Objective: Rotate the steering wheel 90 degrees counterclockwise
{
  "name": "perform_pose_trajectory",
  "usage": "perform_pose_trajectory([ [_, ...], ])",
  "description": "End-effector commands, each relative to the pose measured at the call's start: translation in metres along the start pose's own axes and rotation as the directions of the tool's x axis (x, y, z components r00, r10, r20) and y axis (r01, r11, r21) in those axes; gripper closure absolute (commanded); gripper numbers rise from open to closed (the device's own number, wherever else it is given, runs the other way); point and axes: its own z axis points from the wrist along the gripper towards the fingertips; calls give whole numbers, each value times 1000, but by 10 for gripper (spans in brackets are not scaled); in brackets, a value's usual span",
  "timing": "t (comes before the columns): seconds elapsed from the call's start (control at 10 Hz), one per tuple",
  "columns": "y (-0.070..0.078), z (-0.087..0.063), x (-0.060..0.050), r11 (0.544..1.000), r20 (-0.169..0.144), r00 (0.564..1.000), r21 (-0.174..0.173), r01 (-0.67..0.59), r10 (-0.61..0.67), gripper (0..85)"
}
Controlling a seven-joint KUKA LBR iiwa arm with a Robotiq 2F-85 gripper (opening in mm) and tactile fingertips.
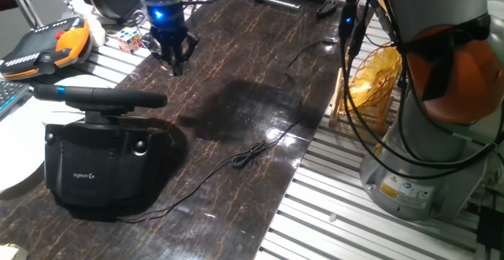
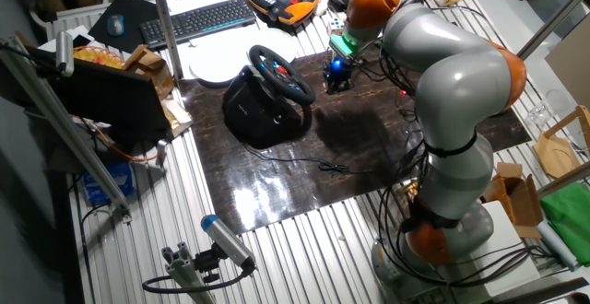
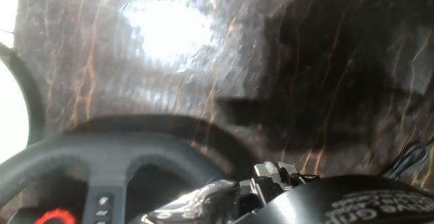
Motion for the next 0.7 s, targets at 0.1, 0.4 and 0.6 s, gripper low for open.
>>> perform_pose_trajectory([
  [0.1, 6, -2, 8, 1000, -8, 1000, -1, -10, 10, 843],
  [0.4, 16, -6, 26, 1000, -10, 1000, 13, -28, 29, 843],
  [0.6, 19, -7, 30, 999, -17, 999, 12, -31, 31, 843],
])
